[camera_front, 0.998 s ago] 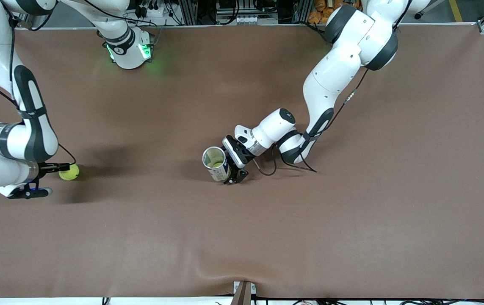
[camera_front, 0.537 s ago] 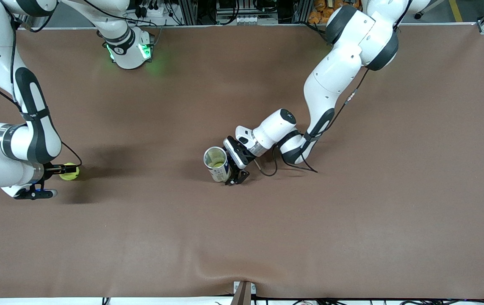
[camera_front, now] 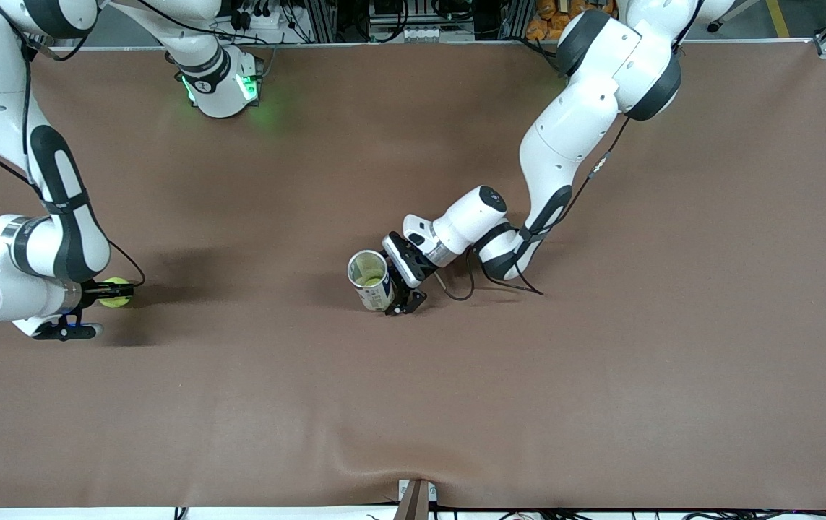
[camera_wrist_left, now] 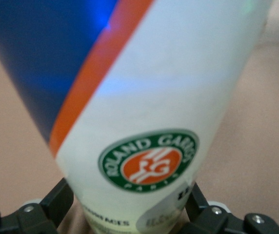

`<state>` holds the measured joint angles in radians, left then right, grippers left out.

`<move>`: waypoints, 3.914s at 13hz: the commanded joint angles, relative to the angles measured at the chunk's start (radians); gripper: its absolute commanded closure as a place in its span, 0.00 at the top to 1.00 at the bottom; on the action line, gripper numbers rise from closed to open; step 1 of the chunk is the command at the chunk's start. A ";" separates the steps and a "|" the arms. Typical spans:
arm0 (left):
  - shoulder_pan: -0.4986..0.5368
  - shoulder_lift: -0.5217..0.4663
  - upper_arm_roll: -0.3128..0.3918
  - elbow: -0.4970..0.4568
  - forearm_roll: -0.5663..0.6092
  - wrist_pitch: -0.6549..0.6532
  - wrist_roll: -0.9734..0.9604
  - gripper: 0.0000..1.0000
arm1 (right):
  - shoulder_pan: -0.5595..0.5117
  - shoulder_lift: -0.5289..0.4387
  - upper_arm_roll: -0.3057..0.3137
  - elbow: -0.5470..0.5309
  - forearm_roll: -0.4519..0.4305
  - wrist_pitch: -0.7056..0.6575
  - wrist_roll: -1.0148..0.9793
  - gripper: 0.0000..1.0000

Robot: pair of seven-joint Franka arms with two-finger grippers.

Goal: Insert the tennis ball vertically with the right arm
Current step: 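Grasp the second tennis ball with the right gripper and lift it, then move the ball over the tube and release it with the right gripper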

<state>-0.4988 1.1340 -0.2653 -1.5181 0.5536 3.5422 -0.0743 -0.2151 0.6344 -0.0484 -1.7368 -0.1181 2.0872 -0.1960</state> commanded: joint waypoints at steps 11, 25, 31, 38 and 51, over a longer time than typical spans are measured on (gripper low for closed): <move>0.022 -0.002 -0.025 -0.016 0.037 0.012 -0.005 1.00 | 0.261 -0.165 0.041 0.321 0.202 -0.544 0.436 0.00; 0.062 -0.008 -0.057 -0.014 0.098 0.012 -0.007 1.00 | 0.805 -0.082 0.033 0.470 0.278 -0.241 1.334 0.00; 0.063 -0.005 -0.057 -0.013 0.097 0.012 -0.009 1.00 | 0.829 -0.059 0.032 0.470 0.262 -0.205 1.376 0.00; 0.062 -0.003 -0.057 -0.013 0.097 0.012 -0.009 1.00 | 0.829 -0.050 0.033 0.468 0.258 -0.204 1.373 0.28; 0.071 -0.010 -0.060 -0.036 0.098 0.012 -0.019 1.00 | 0.786 -0.074 0.030 0.470 0.264 -0.261 1.357 1.00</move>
<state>-0.4446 1.1338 -0.3157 -1.5313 0.6286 3.5459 -0.0756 0.6042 0.5829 -0.0248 -1.2865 0.1521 1.8832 1.1647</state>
